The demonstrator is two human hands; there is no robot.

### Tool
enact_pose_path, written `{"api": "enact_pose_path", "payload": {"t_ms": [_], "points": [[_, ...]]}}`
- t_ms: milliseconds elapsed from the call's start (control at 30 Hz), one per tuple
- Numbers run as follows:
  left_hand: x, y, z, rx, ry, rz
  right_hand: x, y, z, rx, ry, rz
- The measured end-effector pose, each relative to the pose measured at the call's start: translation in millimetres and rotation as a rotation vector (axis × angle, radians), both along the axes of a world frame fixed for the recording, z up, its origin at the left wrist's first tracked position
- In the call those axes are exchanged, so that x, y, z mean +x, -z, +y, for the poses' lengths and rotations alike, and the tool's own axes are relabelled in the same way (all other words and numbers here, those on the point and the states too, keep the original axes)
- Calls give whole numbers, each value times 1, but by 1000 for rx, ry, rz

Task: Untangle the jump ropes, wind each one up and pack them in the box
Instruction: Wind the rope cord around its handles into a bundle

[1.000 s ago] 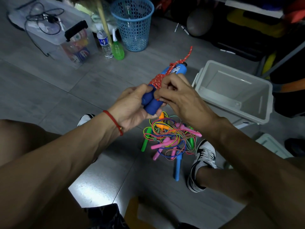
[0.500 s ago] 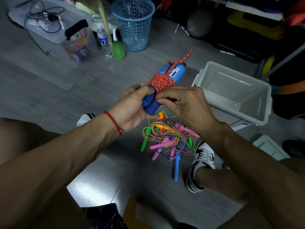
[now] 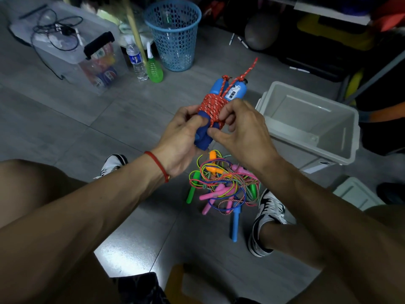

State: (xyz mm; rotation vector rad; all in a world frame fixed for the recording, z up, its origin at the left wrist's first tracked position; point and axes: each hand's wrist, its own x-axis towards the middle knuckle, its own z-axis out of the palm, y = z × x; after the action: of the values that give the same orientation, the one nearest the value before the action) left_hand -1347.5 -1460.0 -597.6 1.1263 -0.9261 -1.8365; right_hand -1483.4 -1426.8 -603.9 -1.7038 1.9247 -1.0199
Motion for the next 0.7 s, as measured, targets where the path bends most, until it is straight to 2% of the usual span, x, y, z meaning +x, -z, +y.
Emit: {"api": "enact_pose_path", "payload": {"t_ms": [100, 233, 267, 333, 700], "points": [[-8, -2, 2, 7, -23, 34, 4, 3, 1, 52, 133, -185], [-17, -3, 3, 2, -50, 51, 0, -1, 3, 213, 243, -786], [-18, -3, 3, -9, -45, 54, -3, -2, 4, 240, 250, -875], [-20, -4, 3, -37, -23, 37, -8, -4, 4, 251, 261, -888], [-33, -3, 5, -86, 96, -14, -29, 8, 7, 124, 226, -654]]}}
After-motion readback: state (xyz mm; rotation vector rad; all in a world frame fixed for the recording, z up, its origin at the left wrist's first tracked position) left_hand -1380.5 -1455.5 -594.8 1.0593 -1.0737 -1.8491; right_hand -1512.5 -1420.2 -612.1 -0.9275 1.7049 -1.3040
